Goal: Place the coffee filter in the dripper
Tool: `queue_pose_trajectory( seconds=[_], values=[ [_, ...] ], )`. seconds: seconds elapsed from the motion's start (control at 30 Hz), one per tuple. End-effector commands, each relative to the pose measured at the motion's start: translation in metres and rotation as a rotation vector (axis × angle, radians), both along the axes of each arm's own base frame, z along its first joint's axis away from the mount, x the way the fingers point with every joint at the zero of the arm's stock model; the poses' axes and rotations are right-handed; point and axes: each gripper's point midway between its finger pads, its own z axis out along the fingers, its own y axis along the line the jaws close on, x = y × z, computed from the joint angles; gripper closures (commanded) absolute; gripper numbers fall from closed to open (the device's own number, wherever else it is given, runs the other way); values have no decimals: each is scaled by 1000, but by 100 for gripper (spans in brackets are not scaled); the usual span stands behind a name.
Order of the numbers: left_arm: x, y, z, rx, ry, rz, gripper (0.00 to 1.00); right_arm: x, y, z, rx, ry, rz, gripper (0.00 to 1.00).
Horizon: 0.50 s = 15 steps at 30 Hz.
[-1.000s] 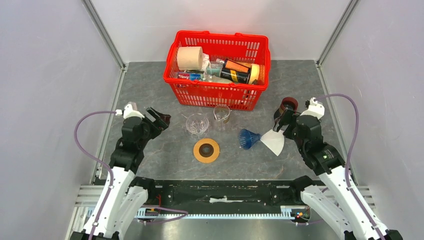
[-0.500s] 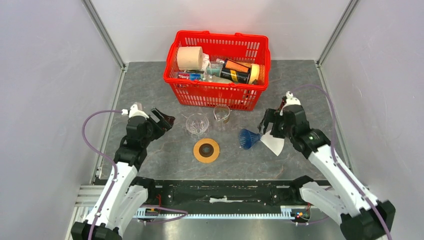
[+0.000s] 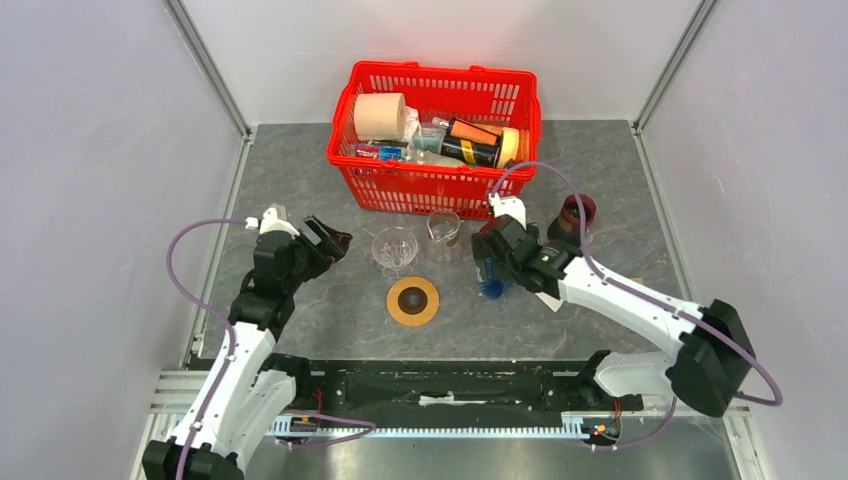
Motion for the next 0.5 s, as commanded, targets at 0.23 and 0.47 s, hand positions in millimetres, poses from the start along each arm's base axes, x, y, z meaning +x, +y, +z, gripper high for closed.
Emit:
queue_pose_trajectory(
  seconds=[0.23,0.47],
  values=[
    [2,-1,8,-26,-25,11,7,23,21,8,-169,-138,9,4],
    [0,1,2,-20,0,21,7,22,27,8,-196,-143,36,4]
  ],
)
